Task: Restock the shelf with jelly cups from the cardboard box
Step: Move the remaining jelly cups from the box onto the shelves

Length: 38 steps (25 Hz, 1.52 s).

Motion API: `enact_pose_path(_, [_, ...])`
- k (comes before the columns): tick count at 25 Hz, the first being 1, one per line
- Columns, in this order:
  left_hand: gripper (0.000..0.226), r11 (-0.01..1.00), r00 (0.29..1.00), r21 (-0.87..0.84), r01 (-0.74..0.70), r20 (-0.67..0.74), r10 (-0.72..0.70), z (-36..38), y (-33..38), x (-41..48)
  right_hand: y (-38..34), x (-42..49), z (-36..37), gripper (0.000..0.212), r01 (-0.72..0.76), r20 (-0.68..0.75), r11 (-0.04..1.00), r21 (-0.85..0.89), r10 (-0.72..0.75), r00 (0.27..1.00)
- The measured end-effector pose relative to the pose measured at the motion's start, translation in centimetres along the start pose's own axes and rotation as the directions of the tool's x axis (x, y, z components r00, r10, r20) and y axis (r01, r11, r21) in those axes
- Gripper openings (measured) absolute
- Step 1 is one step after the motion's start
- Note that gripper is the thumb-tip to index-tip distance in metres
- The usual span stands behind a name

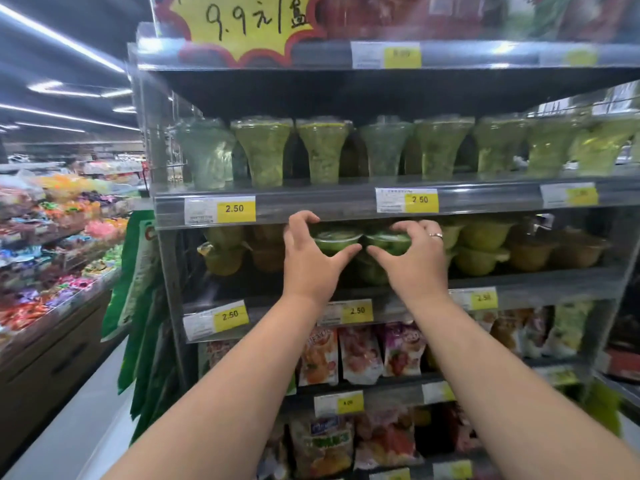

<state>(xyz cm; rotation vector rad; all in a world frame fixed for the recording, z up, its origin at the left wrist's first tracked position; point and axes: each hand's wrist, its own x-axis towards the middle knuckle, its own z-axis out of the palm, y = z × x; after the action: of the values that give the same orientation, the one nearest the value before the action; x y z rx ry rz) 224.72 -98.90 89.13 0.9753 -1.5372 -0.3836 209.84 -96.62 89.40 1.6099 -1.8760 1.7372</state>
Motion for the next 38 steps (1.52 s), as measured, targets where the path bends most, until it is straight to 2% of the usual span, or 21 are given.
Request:
enact_pose_path(3, [0.067, 0.999, 1.0, 0.02, -0.027, -0.012, 0.028, 0.8, 0.0, -0.1, 0.4, 0.5, -0.1, 0.043, -0.016, 0.035, 1.0, -0.006, 0.016, 0.999])
enact_pose_path(12, [0.077, 0.975, 0.999, 0.22, -0.037, -0.014, 0.041, 1.4, -0.2, 0.1, 0.5, 1.1, 1.3, 0.043, -0.033, 0.144, 0.999, -0.025, 0.036, 0.989])
enact_pose_path(16, [0.092, 0.948, 0.997, 0.311, -0.068, 0.043, 0.057, 1.3, -1.4, -0.4, 1.2, 0.9, 1.8, 0.06, 0.0, 0.203, 0.997, -0.075, 0.015, 0.979])
enact_pose_path(19, [0.092, 0.98, 0.998, 0.191, -0.058, -0.013, 0.062, 1.0, -1.7, -1.4, 1.8, 0.1, 1.2, 0.085, -0.059, 0.187, 0.998, -0.024, 0.063, 0.98])
enact_pose_path(24, [0.084, 0.997, 0.99, -0.022, -0.077, -0.121, 0.074, 0.5, -3.3, -5.8, 1.8, -4.0, 1.1, 0.082, -0.015, 0.071, 0.987, 0.157, 0.003, 0.997])
enact_pose_path(26, [0.078, 0.996, 0.994, -0.089, -0.018, -0.113, 0.008, 0.5, -4.2, -8.1, 2.3, -6.0, 1.3, 0.077, -0.042, 0.066, 0.982, 0.185, 0.03, 0.997])
enact_pose_path(30, [0.066, 0.979, 0.992, -0.168, 0.118, -0.012, -0.122, 0.7, -6.5, -13.4, 4.9, -12.2, 1.7, 0.063, -0.134, 0.069, 0.965, 0.226, 0.122, 0.99])
enact_pose_path(33, [0.059, 0.972, 0.977, -0.114, 0.207, 0.083, -0.198, 1.2, -9.1, -17.5, 7.8, -17.6, 2.5, 0.052, -0.226, 0.156, 0.956, 0.185, 0.198, 0.968])
enact_pose_path(38, [0.05, 0.912, 0.894, 0.005, 0.41, 0.195, -0.403, 2.5, -14.0, -25.6, 13.5, -25.9, 2.7, 0.048, -0.369, 0.35, 0.925, 0.086, 0.319, 0.881])
